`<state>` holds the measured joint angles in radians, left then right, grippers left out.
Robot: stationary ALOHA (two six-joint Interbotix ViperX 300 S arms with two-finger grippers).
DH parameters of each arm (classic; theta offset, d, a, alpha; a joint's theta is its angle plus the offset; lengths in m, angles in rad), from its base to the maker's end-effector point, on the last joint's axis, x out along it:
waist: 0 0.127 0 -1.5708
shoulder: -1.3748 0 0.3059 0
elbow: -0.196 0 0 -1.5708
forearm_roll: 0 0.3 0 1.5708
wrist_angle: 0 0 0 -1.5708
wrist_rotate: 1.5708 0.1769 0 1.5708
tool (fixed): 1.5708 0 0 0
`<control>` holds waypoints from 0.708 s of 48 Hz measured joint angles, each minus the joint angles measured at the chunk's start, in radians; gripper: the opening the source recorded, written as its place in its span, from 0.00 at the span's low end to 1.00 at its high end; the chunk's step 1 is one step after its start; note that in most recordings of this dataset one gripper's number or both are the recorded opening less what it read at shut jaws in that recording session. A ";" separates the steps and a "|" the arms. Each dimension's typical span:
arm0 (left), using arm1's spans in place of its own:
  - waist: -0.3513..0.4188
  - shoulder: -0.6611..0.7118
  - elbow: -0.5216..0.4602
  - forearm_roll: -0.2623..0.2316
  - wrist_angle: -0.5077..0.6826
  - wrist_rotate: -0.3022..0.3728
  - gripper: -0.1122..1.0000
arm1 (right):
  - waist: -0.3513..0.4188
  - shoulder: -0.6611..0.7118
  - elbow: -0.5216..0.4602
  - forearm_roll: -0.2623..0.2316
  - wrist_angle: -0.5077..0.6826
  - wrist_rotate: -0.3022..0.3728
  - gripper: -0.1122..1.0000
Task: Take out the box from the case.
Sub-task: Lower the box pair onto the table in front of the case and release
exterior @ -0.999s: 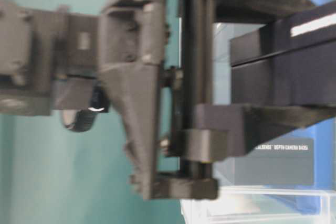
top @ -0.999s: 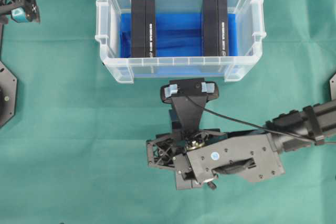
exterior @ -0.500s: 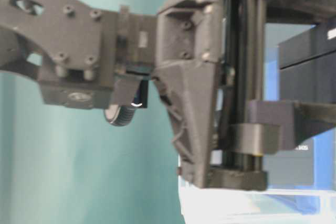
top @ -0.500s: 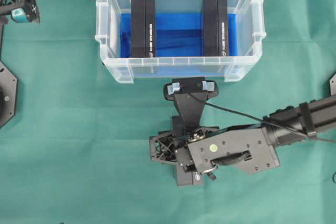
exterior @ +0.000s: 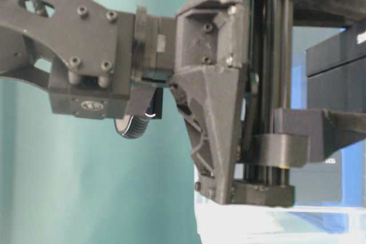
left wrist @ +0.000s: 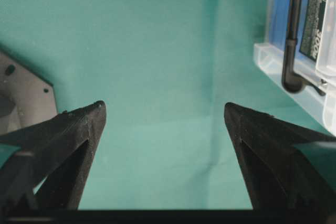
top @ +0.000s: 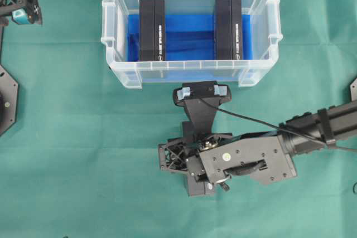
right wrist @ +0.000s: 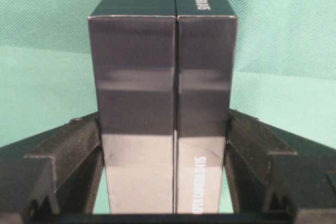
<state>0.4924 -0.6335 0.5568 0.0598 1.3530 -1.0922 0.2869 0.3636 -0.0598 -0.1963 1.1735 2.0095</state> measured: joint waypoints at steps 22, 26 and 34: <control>-0.003 -0.002 0.002 0.000 0.000 0.000 0.99 | -0.006 0.000 0.000 -0.017 0.009 0.000 0.71; -0.006 -0.002 0.002 0.000 0.002 0.000 0.99 | -0.008 0.000 0.000 -0.031 0.020 0.003 0.82; -0.009 -0.002 0.000 0.000 0.000 -0.002 0.99 | -0.012 -0.002 -0.005 -0.041 0.057 0.003 0.96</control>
<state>0.4832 -0.6351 0.5568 0.0598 1.3530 -1.0937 0.2746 0.3620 -0.0644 -0.2378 1.2303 2.0126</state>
